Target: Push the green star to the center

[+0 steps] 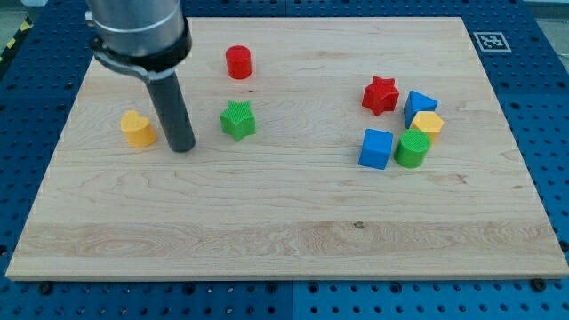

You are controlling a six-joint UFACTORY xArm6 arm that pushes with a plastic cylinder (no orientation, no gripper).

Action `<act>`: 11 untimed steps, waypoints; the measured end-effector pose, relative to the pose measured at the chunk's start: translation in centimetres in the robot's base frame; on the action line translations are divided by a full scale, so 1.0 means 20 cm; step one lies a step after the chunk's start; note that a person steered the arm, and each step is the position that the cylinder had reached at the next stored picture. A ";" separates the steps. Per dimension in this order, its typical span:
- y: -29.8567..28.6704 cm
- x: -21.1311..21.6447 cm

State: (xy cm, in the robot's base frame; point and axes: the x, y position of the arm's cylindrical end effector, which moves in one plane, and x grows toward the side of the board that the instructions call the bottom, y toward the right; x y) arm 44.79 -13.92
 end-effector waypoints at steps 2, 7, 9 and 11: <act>0.11 -0.01; 0.26 -0.14; 0.29 0.07; 0.49 -0.12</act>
